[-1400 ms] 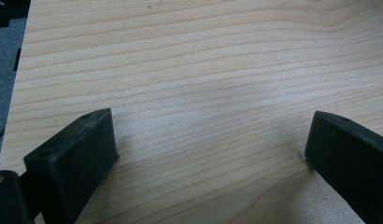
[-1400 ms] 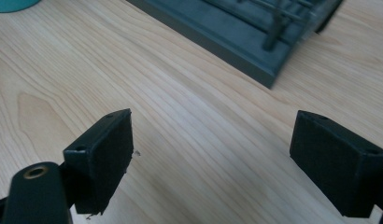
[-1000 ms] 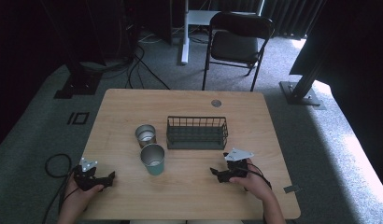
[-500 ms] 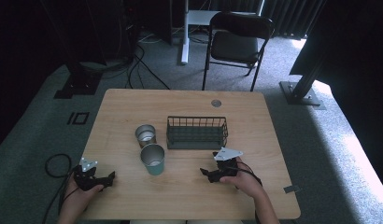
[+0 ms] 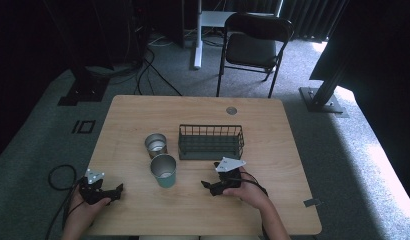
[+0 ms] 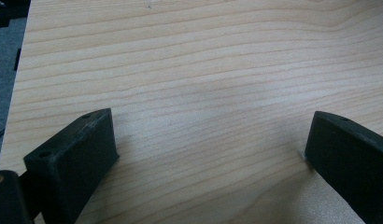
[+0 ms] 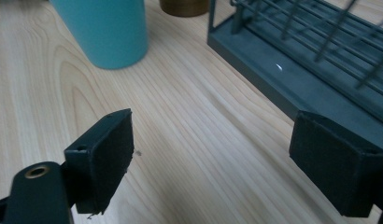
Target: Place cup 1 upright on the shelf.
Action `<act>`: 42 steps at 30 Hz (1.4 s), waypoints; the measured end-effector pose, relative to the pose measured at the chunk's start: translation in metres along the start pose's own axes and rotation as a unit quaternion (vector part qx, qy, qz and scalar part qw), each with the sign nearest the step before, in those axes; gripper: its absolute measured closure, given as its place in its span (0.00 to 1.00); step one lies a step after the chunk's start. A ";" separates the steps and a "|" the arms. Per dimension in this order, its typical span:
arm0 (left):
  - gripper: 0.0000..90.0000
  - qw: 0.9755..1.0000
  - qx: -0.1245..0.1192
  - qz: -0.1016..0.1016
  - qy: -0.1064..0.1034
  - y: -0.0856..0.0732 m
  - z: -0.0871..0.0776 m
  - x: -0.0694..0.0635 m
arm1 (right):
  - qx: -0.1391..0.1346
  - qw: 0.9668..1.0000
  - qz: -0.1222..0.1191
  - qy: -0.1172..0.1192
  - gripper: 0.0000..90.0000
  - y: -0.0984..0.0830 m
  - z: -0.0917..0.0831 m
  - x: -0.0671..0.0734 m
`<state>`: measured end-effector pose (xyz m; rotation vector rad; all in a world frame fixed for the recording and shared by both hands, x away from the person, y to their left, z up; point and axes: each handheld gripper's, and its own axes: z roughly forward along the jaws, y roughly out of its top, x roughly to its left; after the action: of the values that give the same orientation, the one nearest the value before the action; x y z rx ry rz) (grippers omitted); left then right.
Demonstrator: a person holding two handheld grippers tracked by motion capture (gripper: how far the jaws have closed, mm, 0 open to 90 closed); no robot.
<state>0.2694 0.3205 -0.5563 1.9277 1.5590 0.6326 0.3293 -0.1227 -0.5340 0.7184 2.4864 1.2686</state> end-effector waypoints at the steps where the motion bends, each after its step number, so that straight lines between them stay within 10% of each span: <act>1: 0.03 1.000 0.000 0.000 0.000 0.000 0.000 0.000 | -0.003 1.000 0.000 0.003 0.15 0.001 0.002 0.001; 42: 0.03 1.000 0.000 0.000 0.000 0.000 0.000 0.000 | -0.037 0.995 -0.048 0.085 0.15 0.056 0.057 0.046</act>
<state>0.2694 0.3206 -0.5563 1.9278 1.5586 0.6328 0.3326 -0.0311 -0.5224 0.4849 2.5546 1.4330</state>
